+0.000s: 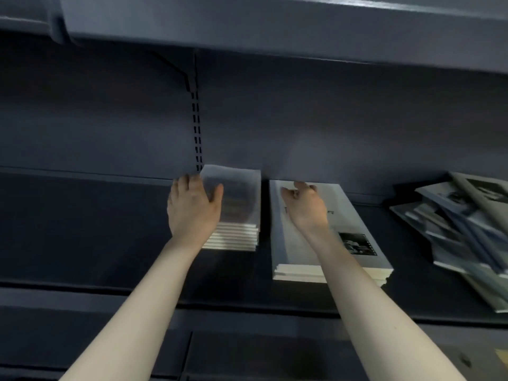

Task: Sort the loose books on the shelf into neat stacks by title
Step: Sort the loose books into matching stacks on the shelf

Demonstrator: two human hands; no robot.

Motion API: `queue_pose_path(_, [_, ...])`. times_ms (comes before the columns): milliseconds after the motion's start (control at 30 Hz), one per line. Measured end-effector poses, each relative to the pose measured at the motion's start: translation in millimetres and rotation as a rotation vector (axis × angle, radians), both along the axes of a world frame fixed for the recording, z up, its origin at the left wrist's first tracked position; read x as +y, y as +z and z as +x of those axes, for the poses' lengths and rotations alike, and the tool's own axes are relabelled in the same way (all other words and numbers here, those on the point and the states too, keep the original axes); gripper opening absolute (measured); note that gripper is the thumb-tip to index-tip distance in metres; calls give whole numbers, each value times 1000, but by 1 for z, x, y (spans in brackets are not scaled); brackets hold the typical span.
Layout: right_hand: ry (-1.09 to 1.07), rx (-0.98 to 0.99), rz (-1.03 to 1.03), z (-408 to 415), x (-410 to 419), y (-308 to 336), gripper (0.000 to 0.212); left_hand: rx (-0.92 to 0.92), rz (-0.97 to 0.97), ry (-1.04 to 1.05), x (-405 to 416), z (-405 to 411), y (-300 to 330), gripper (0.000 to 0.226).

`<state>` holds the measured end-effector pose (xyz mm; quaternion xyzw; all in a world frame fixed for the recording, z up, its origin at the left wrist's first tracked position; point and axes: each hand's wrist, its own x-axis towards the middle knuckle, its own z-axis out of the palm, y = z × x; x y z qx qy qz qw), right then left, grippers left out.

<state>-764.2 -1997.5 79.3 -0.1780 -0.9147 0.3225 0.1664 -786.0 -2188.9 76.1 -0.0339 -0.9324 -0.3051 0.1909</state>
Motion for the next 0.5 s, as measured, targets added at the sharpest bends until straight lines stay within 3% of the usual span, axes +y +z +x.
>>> queue_pose_path(67, [-14,-31,139,16,26,10,46,-12,4,-50,19,8,2,61])
queue_pose_path(167, [-74,-47,294,36,70,22,52,-55,2,-111,54,23,2,63])
queue_pose_path(500, [-187,-145,391,122,259,42,59,-177,131,-306,250,104,12,65])
